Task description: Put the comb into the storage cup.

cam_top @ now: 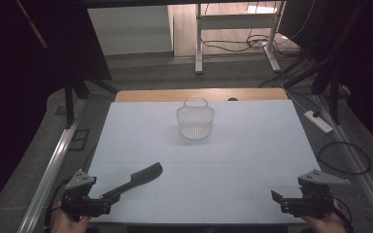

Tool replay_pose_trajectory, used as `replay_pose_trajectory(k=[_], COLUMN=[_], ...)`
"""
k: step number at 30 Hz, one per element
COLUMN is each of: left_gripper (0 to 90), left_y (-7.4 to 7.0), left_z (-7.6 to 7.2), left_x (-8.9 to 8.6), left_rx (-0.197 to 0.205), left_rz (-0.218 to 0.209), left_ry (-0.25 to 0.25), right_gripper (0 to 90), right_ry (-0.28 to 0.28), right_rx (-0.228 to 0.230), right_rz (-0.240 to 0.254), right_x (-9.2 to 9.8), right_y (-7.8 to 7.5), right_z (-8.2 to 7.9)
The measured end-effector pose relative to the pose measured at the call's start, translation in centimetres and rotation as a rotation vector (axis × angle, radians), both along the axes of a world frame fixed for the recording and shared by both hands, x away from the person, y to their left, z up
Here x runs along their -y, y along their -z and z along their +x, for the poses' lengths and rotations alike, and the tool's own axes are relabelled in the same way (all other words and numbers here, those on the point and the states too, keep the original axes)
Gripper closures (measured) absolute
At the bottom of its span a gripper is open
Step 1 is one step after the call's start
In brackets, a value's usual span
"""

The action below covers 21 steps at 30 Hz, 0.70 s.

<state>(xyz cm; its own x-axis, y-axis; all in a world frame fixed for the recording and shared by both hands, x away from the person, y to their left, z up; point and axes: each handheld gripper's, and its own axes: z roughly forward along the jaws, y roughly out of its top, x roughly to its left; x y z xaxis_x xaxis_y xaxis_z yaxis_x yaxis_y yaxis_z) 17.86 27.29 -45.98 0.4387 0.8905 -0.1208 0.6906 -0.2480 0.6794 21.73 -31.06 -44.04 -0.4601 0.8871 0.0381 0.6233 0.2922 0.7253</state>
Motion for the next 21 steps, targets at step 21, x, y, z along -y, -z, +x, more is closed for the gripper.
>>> replay_pose_trajectory(k=[21], left_gripper=[0.0], left_y=[0.3], left_z=[1.6], left_x=[0.2], left_rx=[-0.031], left_rz=[-0.025], left_ry=[0.056], right_gripper=[0.0], right_ry=[0.01], right_rx=[-0.011], right_rz=[0.009], right_x=[0.1], right_y=[0.0], right_z=[0.1])
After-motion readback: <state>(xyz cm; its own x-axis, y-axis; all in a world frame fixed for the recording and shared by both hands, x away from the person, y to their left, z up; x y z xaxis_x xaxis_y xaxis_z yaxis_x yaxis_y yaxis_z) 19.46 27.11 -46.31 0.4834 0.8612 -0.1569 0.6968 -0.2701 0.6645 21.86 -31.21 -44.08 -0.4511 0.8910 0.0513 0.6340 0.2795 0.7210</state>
